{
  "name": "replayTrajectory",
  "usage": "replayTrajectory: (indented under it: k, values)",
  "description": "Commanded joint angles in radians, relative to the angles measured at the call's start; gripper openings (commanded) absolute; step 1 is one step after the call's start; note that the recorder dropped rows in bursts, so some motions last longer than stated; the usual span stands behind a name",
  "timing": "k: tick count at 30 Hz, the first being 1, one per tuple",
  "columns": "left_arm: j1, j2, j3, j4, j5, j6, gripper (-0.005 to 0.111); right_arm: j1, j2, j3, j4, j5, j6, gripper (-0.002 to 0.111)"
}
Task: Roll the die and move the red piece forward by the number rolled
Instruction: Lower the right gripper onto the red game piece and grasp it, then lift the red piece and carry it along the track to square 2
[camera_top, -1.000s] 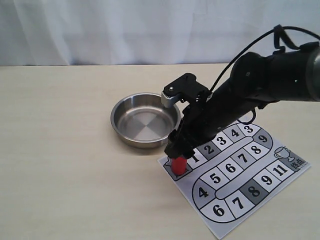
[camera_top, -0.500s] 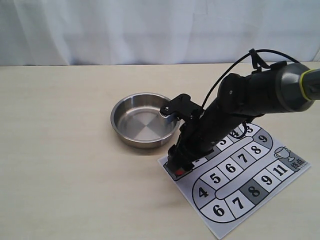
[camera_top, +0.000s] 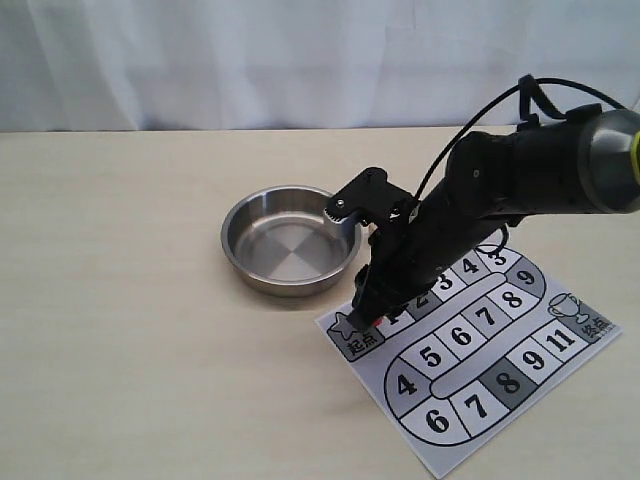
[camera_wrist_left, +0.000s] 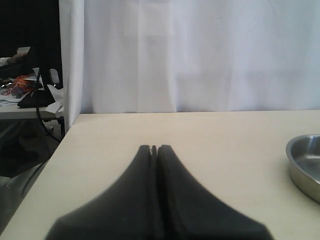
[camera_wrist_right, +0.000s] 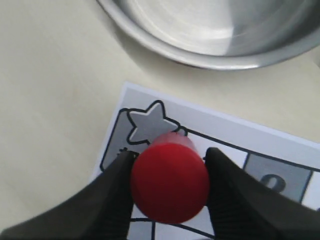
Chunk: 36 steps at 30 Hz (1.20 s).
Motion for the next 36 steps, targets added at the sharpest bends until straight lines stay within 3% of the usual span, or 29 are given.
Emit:
replayTrajectory:
  k: [1,19,31,36]
  values:
    - [0.000,-0.001,-0.005,-0.001,-0.011,-0.002,0.000,-0.002,-0.016,-0.001,-0.135,-0.032,0.142,0.004]
    - [0.000,-0.001,-0.005,-0.001,-0.011,-0.002,0.000,-0.002,0.097,-0.001,-0.208,-0.089,0.256,0.004]
    - [0.000,-0.001,-0.005,-0.001,-0.011,-0.002,0.000,-0.014,-0.004,-0.001,-0.215,-0.168,0.274,0.004]
    - [0.000,-0.001,-0.005,-0.001,-0.011,-0.002,0.000,-0.071,-0.023,-0.001,-0.218,-0.158,0.306,0.004]
